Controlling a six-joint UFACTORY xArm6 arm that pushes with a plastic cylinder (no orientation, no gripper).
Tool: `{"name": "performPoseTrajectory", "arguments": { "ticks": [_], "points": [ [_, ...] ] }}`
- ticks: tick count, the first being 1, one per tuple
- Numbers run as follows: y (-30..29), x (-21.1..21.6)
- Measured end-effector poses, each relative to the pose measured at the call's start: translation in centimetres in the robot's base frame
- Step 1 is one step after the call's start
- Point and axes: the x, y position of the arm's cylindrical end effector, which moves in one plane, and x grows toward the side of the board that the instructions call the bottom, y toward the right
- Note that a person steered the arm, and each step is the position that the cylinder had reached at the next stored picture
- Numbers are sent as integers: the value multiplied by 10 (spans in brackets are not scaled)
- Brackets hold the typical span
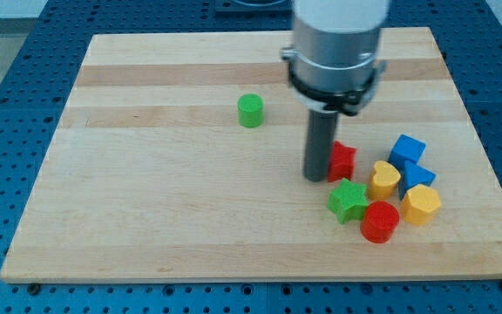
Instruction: Slightly push the green circle towards bottom and right
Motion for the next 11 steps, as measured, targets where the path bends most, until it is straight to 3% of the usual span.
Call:
{"name": "performPoseTrajectory", "arguments": {
  "ticks": [2,4,5,6,9,10,11],
  "points": [
    [11,-1],
    [-185,-11],
    [-255,-86],
    [-244,-158],
    [-72,-130],
    [-85,-133],
    [-134,-126]
  ]
}}
